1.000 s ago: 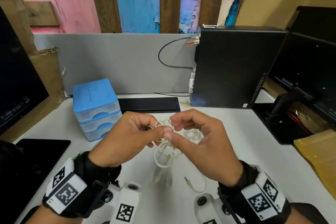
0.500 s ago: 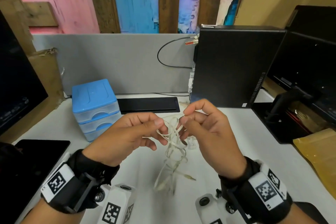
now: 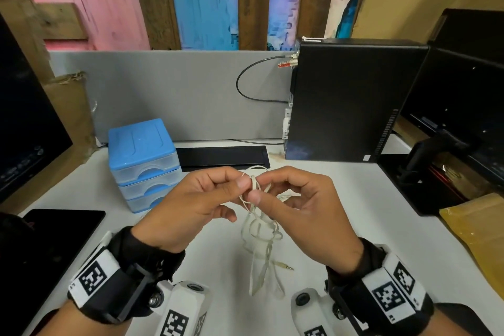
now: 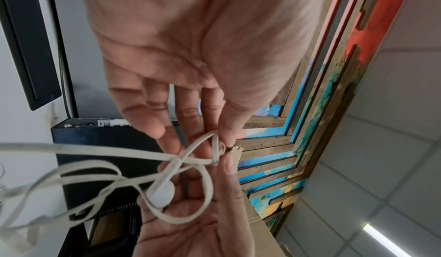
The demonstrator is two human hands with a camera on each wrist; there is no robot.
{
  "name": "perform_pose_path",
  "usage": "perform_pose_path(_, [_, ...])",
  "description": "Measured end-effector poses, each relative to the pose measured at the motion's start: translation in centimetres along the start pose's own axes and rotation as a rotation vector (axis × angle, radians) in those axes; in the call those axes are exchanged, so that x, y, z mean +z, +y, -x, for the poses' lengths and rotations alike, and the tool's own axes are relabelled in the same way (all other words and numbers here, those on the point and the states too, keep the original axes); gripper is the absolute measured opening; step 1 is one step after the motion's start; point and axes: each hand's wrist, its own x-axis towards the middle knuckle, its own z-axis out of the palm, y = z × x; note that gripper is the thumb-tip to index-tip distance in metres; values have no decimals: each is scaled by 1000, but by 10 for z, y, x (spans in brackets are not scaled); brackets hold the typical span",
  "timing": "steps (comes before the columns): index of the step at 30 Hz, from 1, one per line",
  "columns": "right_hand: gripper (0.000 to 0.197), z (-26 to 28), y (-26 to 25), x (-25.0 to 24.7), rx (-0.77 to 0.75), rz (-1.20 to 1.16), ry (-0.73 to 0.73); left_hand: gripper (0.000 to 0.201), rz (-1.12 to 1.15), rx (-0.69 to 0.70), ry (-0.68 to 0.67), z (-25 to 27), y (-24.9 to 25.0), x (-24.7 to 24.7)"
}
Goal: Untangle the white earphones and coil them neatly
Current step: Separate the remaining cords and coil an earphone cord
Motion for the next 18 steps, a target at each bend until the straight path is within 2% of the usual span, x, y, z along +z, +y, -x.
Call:
perform_pose_path(3, [24,0,4,0,-29,79,20,21,-41,24,26,0,-3,2])
perform_pose_path(7, [13,-4,2,-4,-42,39,-2,21,-81,33,65,-2,-4,4])
perform_pose_path(11, [30,-7,2,-9,53,-50,-62,23,35,11,121,-5,-6,6])
perform_pose_path(15, [16,-5,4,-4,64,-62,-87,22,148,-9,154,-6,-7,6])
perform_pose_path(18, [18,-3,5,-1,51,-100,-83,23,249,-25,168,-7,-6,6])
